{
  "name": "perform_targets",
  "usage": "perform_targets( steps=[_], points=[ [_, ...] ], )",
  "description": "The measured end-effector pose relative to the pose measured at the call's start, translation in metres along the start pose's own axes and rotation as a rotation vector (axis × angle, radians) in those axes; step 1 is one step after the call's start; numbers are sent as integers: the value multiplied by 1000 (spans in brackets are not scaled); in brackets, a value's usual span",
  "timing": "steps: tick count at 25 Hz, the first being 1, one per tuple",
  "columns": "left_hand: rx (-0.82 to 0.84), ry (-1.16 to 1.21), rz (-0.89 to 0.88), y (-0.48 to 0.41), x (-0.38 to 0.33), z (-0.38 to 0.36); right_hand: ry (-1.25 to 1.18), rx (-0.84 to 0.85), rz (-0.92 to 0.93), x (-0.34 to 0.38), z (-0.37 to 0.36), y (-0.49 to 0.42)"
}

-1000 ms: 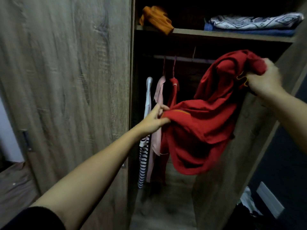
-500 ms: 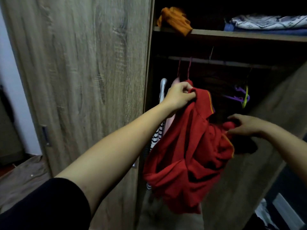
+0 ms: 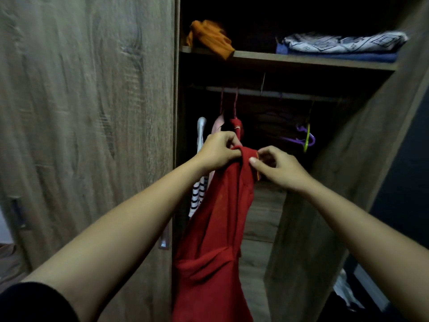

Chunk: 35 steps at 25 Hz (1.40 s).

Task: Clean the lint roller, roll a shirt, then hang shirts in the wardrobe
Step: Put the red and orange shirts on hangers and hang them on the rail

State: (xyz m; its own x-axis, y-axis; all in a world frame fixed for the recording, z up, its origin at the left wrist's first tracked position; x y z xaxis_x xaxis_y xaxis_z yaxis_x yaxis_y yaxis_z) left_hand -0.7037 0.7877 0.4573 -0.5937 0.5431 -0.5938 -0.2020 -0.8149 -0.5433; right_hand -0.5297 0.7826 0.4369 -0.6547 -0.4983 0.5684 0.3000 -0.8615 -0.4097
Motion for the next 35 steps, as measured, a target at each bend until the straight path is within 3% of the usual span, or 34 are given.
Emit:
perform_targets(
  steps=[2, 5, 8, 13, 18, 22, 24, 27, 32, 35],
  points=[
    [-7, -25, 1, 2, -1, 7, -63, 83, 40, 6, -9, -3],
    [-33, -30, 7, 5, 1, 14, -348, 192, 34, 17, -19, -10],
    [-30, 223, 29, 17, 17, 10, -381, 100, 36, 24, -21, -17],
    [260, 467, 96, 59, 68, -36, -525, 27, 28, 30, -18, -17],
    [370, 262, 213, 102, 135, -69, -649, -79, -128, 14, -1, -17],
    [232, 380, 313, 92, 155, -52, -769, -118, -360, -17, 5, -16],
    [144, 446, 328, 72, 139, -30, -618, -123, -425, -35, 4, -12],
    [118, 434, 324, 49, 119, 1, -59, -177, -453, -50, 19, 4],
    [397, 206, 283, 37, 111, 18, 268, -140, -524, -71, 32, 20],
    [399, 182, 207, 34, 101, 22, 153, -18, -283, -80, 35, 21]
  ],
)
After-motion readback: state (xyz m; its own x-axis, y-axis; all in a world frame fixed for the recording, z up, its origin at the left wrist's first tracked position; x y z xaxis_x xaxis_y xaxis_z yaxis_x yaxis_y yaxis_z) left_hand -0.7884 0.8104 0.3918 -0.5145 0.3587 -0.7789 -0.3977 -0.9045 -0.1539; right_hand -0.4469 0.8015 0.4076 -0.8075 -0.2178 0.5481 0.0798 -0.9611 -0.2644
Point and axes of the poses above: each hand's wrist, its own y-axis away from the middle knuckle, its own z-axis out of the back of the hand, x = y × z, the point moved 3 cm from there along -y, towards the middle knuckle, and after that the axes turned 5 degrees about x, right-handed, at the moved point
